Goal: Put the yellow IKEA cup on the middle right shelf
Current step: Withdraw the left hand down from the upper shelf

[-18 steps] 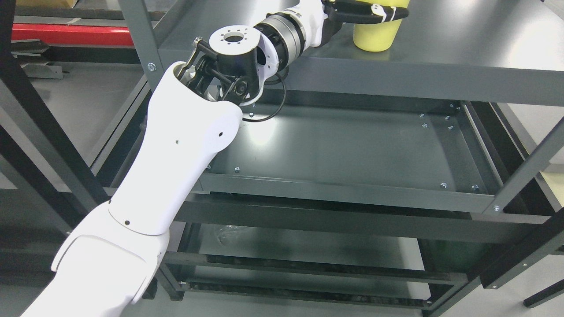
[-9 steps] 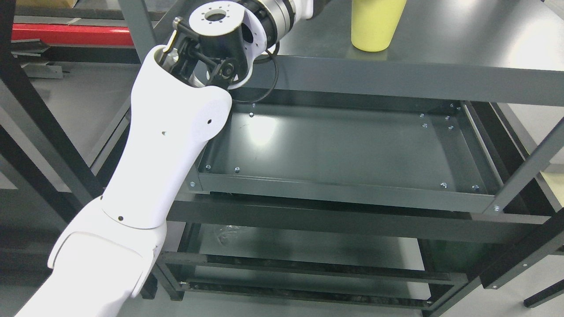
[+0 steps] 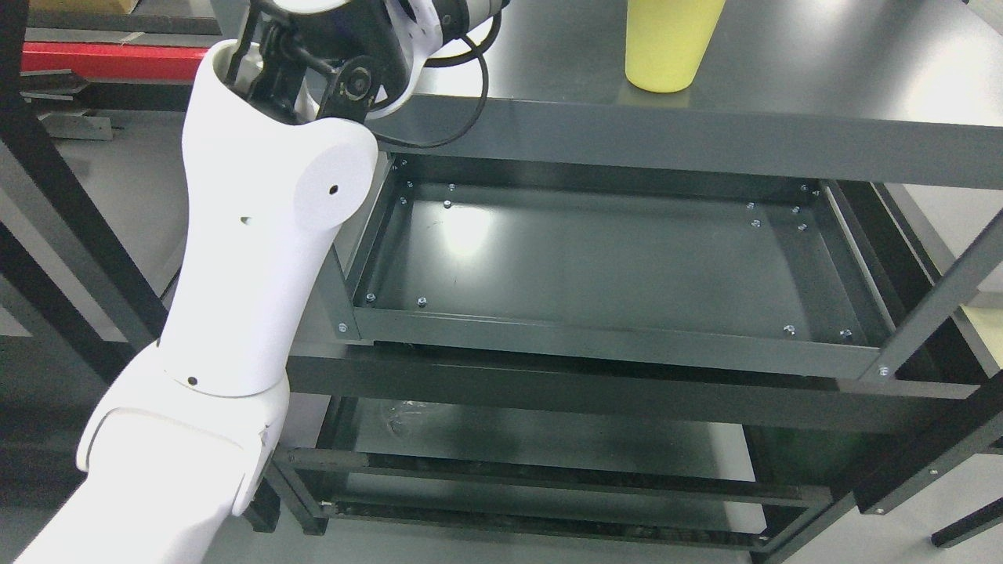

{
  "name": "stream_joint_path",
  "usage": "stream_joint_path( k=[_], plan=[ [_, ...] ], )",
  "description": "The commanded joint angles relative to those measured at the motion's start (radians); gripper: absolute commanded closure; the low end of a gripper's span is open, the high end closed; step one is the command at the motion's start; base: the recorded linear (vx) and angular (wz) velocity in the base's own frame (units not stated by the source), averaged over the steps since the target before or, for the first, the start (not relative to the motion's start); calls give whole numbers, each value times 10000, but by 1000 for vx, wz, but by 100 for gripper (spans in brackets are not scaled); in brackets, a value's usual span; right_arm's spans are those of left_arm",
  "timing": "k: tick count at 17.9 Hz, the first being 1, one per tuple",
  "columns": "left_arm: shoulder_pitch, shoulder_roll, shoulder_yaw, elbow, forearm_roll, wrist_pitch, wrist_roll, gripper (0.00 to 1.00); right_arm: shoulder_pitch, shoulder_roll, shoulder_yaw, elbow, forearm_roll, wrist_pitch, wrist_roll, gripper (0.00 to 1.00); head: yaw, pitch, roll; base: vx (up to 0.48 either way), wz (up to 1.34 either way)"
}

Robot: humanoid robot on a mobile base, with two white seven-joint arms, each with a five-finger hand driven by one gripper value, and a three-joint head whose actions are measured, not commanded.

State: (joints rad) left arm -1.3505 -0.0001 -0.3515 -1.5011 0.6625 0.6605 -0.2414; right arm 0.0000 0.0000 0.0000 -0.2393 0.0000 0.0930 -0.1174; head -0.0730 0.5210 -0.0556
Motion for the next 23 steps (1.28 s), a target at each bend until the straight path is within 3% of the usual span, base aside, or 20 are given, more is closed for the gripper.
stream_joint_path(
  k=[1, 4, 11, 16, 21, 23],
  plan=[
    [21, 175, 494, -910, 1487, 694, -989, 9, 138, -175, 169, -15, -245, 6, 8, 1, 0, 0, 0, 0, 0],
    [556, 175, -11, -1262, 1643, 1111, -2138, 9, 138, -175, 169, 0, -245, 6, 8, 1, 0, 0, 0, 0, 0],
    [2152, 175, -2020, -1632, 1751, 1157, -3413, 9, 138, -175, 169, 0, -245, 6, 8, 1, 0, 0, 0, 0, 0],
    [3577, 175, -2987, -1556, 1537, 1111, -3430, 9, 138, -175, 169, 0, -245, 6, 8, 1, 0, 0, 0, 0, 0],
    [5020, 175, -3632, -1005, 511, 1019, -3430, 2, 138, -175, 169, 0, -245, 6, 8, 1, 0, 0, 0, 1, -5],
    [5160, 175, -3740, -271, -452, 334, -3369, 2, 138, -175, 169, 0, -245, 6, 8, 1, 0, 0, 0, 0, 0]
  ],
)
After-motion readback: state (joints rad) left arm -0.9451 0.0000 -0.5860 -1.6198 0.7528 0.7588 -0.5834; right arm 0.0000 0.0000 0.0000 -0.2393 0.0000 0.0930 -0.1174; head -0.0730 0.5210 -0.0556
